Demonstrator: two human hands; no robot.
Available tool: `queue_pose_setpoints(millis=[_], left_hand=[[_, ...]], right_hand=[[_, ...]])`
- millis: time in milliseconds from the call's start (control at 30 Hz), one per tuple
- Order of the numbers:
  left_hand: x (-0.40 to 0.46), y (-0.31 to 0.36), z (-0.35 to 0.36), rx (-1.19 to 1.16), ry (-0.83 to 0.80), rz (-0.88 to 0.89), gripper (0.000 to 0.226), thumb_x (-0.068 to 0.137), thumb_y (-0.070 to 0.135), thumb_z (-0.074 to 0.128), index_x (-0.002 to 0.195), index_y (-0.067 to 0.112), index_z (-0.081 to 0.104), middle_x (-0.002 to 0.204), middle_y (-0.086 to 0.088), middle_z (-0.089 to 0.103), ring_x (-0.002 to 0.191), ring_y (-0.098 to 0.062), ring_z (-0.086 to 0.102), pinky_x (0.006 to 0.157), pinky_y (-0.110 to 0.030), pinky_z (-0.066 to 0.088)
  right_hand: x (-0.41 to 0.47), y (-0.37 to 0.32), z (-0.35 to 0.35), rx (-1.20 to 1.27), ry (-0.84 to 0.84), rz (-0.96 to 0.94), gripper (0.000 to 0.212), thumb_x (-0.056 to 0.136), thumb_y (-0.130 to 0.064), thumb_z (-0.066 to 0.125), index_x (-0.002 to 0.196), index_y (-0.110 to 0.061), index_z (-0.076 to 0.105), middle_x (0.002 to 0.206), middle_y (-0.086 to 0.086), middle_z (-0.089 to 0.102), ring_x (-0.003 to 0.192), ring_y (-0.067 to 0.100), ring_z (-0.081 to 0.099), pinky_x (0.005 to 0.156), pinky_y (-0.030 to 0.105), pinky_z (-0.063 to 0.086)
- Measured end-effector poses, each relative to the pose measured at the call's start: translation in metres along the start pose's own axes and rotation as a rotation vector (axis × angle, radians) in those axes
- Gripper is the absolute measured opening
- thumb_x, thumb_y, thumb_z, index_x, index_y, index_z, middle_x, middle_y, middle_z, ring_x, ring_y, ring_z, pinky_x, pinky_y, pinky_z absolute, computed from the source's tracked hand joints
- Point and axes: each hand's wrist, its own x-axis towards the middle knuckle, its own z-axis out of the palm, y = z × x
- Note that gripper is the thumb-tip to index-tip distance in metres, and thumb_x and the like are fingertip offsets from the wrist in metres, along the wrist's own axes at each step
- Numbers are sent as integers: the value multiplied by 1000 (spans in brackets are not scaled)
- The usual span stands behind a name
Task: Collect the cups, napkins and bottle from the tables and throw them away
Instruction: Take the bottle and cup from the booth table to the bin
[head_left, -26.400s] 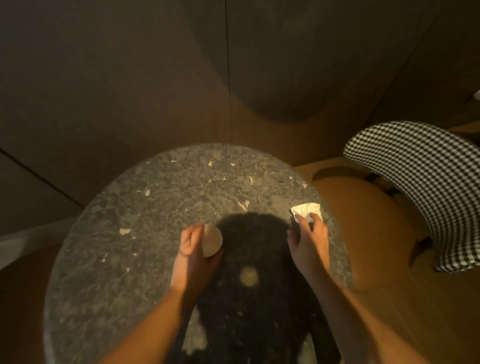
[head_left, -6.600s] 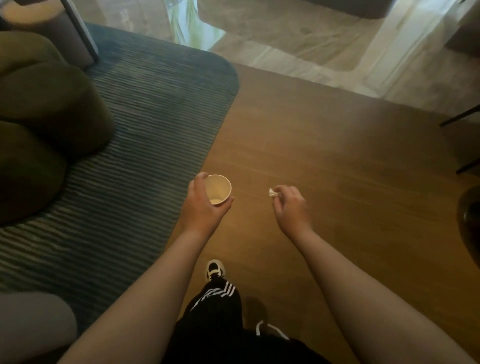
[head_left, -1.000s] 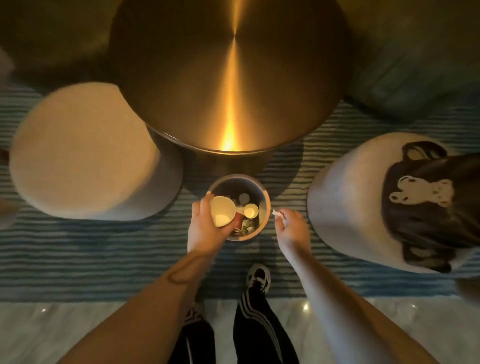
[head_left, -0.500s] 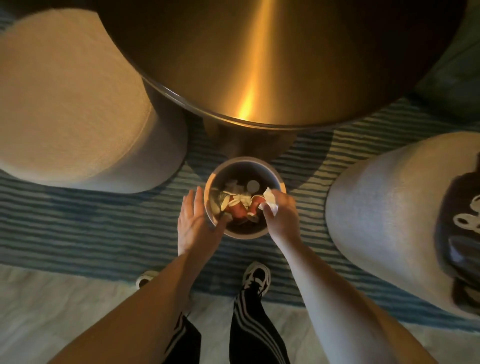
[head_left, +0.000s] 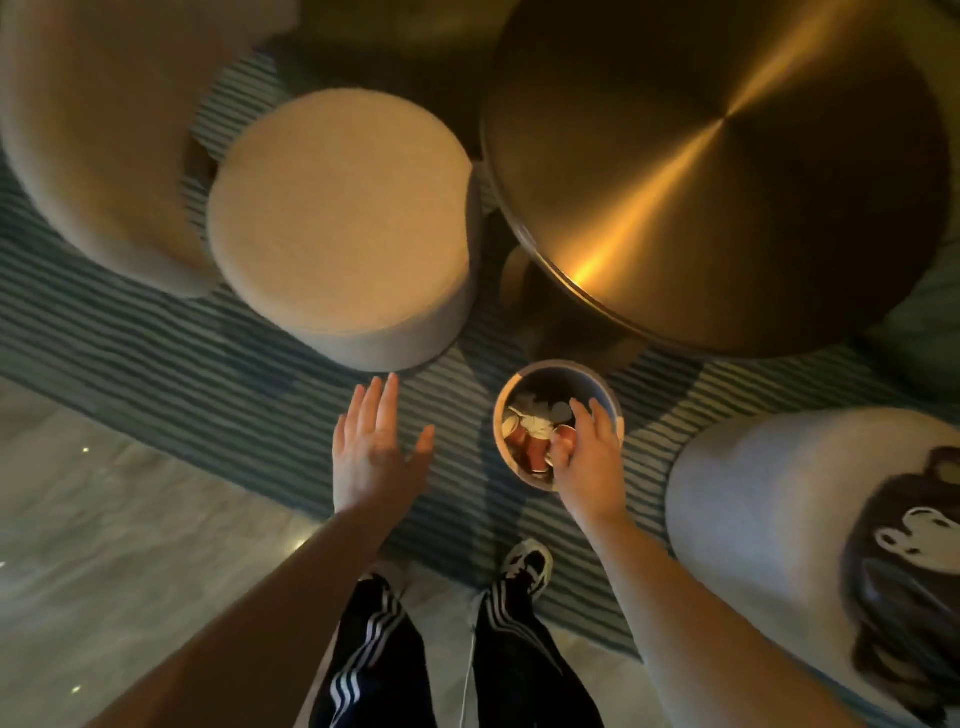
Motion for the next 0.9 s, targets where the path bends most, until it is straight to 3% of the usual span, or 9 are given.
queue_pose_setpoints(millis=[200,533,900], left_hand=[[-21,-74,-144,-18,184,-157,71,93,53,41,152,18,21,156,-8,23,145,-23,14,116,-46,16],[-29,-241,-330,-33,417,-324,70,93,56,37,151,20,22,156,-6,26,145,-21,15,115,-47,16],[95,-395,-432,-62,544,-538,70,93,58,36,151,22,21,156,-4,25,145,-22,14,116,-47,13]], right_hand=[[-38,-176,-18,1,-45,-310,51,95,-31,49,142,-15,37,152,9,29,138,26,28,111,38,28],[-78,-478,47,-38,-103,-753,45,95,-27,48,136,-10,42,143,15,39,128,32,38,102,41,37],[8,-675,98,-51,0,-845,46,96,-29,49,137,-11,43,149,13,34,136,28,32,109,42,33]])
